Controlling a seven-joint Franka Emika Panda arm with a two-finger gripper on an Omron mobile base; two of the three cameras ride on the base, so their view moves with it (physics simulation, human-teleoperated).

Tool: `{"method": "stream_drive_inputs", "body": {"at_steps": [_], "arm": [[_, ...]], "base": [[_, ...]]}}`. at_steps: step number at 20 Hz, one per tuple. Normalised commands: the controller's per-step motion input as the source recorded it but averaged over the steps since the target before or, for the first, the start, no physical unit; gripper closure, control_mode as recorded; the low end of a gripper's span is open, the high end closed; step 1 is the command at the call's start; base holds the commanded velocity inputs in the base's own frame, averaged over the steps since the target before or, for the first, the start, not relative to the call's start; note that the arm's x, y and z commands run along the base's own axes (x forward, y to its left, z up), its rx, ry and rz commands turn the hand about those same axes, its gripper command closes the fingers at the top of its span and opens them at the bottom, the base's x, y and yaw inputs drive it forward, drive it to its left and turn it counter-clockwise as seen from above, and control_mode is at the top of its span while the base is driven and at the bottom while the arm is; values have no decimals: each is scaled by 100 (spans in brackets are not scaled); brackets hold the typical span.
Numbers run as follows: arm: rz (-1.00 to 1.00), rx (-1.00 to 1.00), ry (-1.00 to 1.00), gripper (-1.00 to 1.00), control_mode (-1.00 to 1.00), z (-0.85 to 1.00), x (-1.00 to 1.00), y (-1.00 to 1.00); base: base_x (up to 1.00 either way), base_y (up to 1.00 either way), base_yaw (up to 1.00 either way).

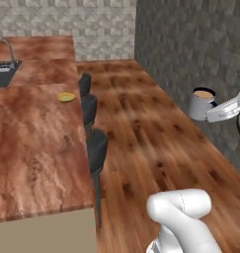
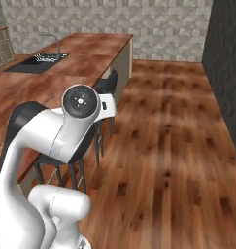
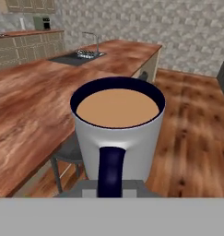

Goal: Pick the cup of tea, navigate to the dining table, and place it on the saucer.

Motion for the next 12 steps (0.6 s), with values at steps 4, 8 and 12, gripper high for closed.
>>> {"method": "stream_drive_inputs", "body": {"at_steps": [4, 8, 12], "arm": [[0, 0, 0, 100, 100, 0, 0, 0], [0, 0, 0, 100, 100, 0, 0, 0], [0, 0, 0, 100, 100, 0, 0, 0]], "base": [[54, -89, 24], [51, -78, 32], [57, -62, 38]]}}
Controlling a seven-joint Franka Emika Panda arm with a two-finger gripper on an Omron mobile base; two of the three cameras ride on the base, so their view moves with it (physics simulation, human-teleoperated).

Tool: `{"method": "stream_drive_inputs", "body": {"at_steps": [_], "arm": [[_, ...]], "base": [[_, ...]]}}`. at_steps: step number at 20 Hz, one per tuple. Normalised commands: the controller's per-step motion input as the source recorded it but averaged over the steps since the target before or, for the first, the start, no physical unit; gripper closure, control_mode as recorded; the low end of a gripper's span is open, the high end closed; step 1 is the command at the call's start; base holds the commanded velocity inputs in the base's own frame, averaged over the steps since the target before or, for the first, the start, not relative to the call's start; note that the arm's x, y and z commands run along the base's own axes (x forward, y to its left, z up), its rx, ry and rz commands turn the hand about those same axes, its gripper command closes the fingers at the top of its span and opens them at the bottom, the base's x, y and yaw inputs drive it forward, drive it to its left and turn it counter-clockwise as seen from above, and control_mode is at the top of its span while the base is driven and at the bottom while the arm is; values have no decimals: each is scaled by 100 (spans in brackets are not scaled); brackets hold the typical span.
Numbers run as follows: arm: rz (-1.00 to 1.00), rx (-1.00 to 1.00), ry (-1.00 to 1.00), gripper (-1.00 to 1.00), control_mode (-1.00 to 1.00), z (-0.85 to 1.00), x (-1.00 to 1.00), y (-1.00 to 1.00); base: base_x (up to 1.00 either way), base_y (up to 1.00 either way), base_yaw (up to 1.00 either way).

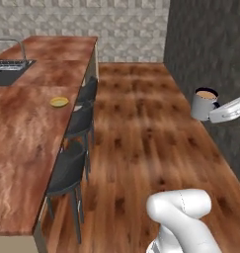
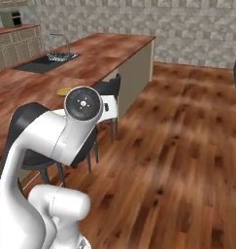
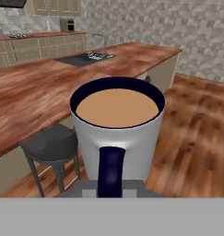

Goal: Pick the cup of tea, navigate to the dining table, and place it on the saucer.

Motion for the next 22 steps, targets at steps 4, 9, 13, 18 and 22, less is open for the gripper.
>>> {"method": "stream_drive_inputs", "body": {"at_steps": [4, 9, 13, 18, 22], "arm": [[0, 0, 0, 100, 100, 0, 0, 0], [0, 0, 0, 100, 100, 0, 0, 0], [0, 0, 0, 100, 100, 0, 0, 0], [0, 0, 0, 100, 100, 0, 0, 0], [0, 0, 0, 100, 100, 0, 0, 0]], "base": [[62, -52, 45], [59, -58, 50], [58, -63, 51], [54, -66, 52], [54, -63, 53]]}}
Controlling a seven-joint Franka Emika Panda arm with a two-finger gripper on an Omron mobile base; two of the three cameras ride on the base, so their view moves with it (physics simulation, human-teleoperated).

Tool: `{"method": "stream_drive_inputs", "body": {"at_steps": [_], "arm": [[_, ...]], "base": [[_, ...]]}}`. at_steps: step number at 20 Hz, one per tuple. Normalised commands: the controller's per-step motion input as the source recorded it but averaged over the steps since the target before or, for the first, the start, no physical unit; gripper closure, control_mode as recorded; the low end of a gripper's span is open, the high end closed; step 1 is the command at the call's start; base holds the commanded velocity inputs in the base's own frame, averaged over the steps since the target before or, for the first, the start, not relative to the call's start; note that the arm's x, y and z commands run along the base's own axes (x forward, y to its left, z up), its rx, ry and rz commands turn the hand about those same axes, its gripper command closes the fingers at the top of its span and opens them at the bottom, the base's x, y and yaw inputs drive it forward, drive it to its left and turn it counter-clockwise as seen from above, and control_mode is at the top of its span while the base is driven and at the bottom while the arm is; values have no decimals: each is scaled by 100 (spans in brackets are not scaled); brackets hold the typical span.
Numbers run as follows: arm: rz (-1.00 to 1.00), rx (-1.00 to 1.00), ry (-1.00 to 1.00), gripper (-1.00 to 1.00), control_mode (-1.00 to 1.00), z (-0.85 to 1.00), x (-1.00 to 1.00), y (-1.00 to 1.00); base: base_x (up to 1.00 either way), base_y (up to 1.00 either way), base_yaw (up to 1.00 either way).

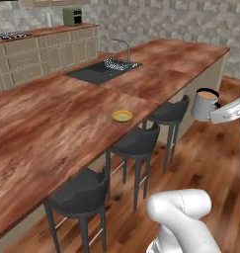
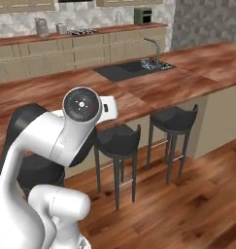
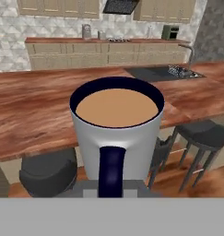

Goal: Pick the cup of tea, navigate to the dining table, and place it on the saucer.

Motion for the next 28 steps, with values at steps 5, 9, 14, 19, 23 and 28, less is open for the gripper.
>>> {"method": "stream_drive_inputs", "body": {"at_steps": [5, 9, 14, 19, 23, 28], "arm": [[0, 0, 0, 100, 100, 0, 0, 0], [0, 0, 0, 100, 100, 0, 0, 0], [0, 0, 0, 100, 100, 0, 0, 0], [0, 0, 0, 100, 100, 0, 0, 0], [0, 0, 0, 100, 100, 0, 0, 0], [0, 0, 0, 100, 100, 0, 0, 0]], "base": [[53, -65, 53], [46, -68, 53], [41, -67, 50], [38, -66, 47], [41, -57, 42], [40, -50, 40]]}}
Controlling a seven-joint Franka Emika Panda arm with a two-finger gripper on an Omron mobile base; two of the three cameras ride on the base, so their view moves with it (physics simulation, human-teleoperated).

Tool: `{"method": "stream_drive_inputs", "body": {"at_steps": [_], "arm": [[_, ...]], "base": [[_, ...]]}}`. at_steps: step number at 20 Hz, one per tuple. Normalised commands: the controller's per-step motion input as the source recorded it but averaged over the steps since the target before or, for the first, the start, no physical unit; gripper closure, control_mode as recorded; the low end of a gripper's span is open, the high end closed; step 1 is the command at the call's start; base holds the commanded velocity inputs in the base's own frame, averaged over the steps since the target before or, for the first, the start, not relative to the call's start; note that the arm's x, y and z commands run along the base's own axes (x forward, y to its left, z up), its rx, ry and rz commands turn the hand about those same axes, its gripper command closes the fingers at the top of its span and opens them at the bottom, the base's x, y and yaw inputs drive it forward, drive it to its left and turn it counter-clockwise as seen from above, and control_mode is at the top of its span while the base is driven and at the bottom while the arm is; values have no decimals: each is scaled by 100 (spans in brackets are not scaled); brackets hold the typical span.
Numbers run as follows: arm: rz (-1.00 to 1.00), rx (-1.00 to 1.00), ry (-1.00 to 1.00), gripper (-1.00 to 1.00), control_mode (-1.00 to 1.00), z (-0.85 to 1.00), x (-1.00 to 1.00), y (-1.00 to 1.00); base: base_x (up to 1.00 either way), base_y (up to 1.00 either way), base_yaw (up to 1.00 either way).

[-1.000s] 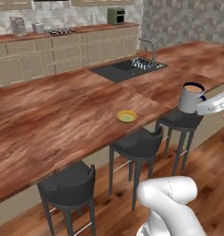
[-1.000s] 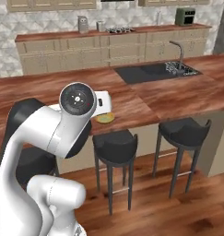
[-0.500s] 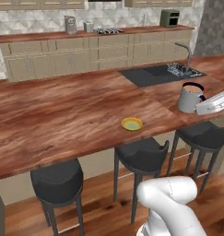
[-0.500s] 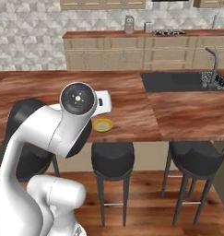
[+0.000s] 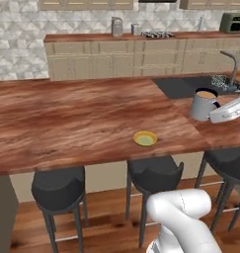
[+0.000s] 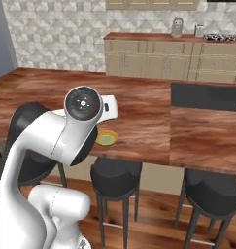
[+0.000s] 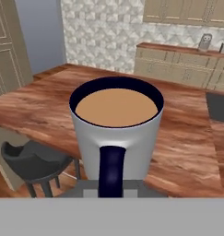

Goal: Pick the cup of tea, navigate to the dining table, and place it on the saucer.

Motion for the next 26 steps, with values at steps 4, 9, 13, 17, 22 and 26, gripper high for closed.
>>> {"method": "stream_drive_inputs", "body": {"at_steps": [4, 9, 13, 17, 22, 26], "arm": [[0, 0, 0, 100, 100, 0, 0, 0], [0, 0, 0, 100, 100, 0, 0, 0], [0, 0, 0, 100, 100, 0, 0, 0], [0, 0, 0, 100, 100, 0, 0, 0], [20, 1, 0, 100, -100, -22, 53, -23], [38, 0, 0, 100, -100, -60, 53, -30]], "base": [[45, -36, 38], [52, -36, 31], [65, -34, 18], [65, -41, 16], [13, -7, 4], [0, 0, 0]]}}
